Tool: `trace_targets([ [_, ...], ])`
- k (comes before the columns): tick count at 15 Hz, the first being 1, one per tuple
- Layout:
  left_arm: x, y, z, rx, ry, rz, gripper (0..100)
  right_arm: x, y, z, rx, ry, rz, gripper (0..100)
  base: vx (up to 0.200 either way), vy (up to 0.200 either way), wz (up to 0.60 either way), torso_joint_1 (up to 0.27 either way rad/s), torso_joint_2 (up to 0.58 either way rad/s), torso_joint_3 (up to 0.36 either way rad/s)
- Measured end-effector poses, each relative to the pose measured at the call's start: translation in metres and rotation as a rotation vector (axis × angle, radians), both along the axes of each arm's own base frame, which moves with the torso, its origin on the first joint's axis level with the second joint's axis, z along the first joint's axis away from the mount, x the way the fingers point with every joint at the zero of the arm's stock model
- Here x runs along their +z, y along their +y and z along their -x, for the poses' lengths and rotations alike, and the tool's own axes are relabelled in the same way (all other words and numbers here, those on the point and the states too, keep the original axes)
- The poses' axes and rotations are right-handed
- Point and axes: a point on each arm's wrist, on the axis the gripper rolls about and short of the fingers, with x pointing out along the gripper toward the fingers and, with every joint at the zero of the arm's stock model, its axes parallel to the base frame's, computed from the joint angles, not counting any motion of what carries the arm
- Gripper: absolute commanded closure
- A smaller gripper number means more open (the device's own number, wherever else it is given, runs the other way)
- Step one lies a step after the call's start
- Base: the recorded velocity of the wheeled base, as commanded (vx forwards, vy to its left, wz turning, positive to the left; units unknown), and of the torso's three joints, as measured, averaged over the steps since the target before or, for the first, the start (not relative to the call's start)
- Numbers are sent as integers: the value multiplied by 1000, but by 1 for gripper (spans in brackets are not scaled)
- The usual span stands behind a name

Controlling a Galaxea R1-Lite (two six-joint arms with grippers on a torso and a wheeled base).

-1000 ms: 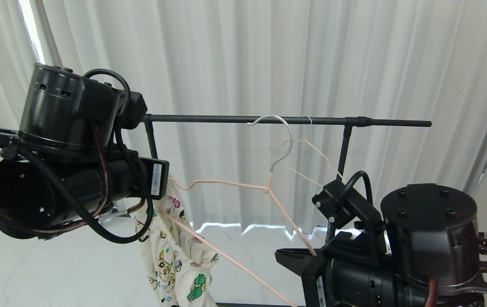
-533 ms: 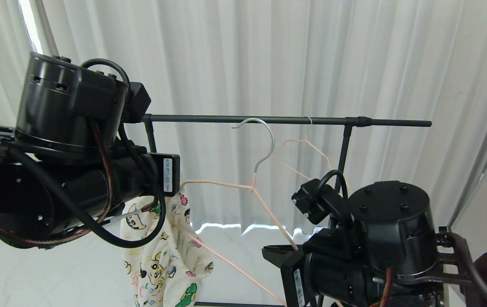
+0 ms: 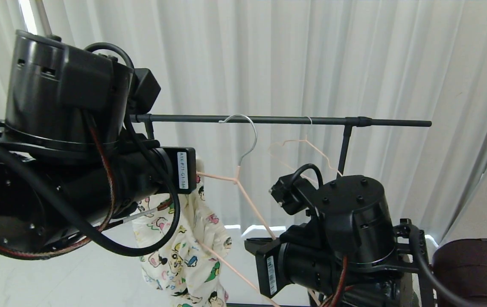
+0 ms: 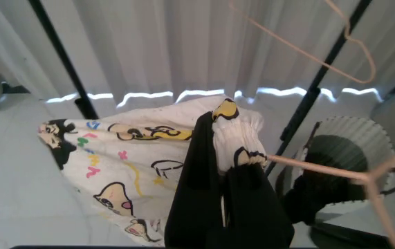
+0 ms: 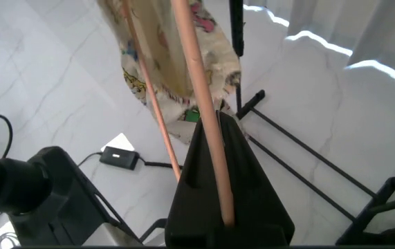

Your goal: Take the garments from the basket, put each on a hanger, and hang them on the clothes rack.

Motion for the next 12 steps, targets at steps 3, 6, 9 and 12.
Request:
trace_targets([
  [3,0,-8,1,-27,-17,16,100,-1,10,0,11,-1,-4,100,0,0,0,0,0,0],
  [6,-1,-15,5,-56,-15,14,100,-2,15,-2,10,-2,-5,100,0,0,0,0,0,0],
  [9,1,-20,9,-80,-19,21,100,-4,19,-3,8,0,-3,100,0,0,0,0,0,0],
  [12,3,-22,10,-89,-30,31,100,-6,21,-5,-16,11,-4,100,0,0,0,0,0,0],
])
